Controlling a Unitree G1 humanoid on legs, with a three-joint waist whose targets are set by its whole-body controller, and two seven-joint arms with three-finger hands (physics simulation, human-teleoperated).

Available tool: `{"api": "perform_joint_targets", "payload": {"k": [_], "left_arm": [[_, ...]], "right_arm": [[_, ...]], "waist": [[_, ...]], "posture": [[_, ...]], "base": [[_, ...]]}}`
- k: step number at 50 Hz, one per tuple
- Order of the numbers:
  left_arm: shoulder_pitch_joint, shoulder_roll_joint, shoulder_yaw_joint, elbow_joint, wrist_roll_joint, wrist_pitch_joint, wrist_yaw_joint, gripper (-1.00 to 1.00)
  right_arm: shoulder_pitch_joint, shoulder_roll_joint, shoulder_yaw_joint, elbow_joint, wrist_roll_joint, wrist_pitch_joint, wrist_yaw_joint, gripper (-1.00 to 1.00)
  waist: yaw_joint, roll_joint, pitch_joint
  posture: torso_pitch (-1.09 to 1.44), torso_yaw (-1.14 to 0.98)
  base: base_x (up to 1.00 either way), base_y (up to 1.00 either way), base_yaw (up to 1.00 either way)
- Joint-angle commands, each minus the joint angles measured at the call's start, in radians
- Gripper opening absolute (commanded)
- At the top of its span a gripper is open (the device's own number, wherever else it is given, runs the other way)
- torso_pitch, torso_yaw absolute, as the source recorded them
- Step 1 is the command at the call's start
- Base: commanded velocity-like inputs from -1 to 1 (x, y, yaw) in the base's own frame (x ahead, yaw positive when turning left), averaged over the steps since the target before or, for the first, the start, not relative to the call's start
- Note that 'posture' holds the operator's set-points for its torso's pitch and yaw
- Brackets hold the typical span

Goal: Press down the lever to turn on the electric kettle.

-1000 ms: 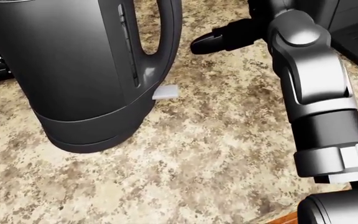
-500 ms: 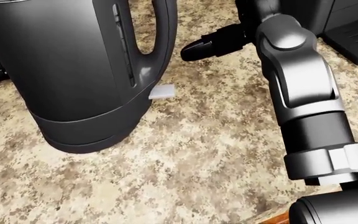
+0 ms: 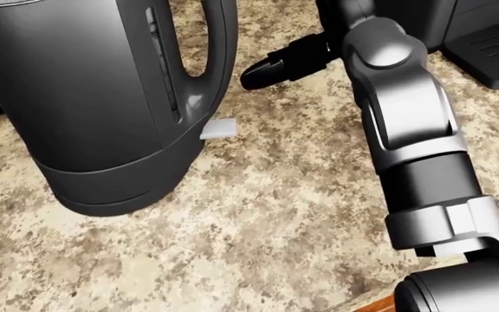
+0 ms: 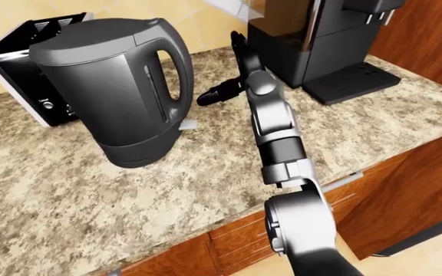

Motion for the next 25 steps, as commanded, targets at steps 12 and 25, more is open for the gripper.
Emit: {"api": "perform_joint_targets", "payload": {"k": [12, 25], "left_arm": [[-0.016, 0.018, 0.014, -0.02, 0.004, -0.028, 0.001, 1.0], [-0.014, 0.015, 0.014, -0.027, 0.004, -0.024, 0.002, 1.0]], "right_arm": [[-0.036, 0.008, 0.011, 0.017, -0.063, -0.102, 0.008, 1.0], [-0.031, 0.009, 0.012, 0.032, -0.099, -0.139, 0.021, 1.0]], "waist": [[0.0, 0.005, -0.027], [0.003, 0.005, -0.025]], "posture": [[0.0, 0.0], [0.0, 0.0]], "base": [[0.0, 0.0, 0.0], [0.0, 0.0, 0.0]]}}
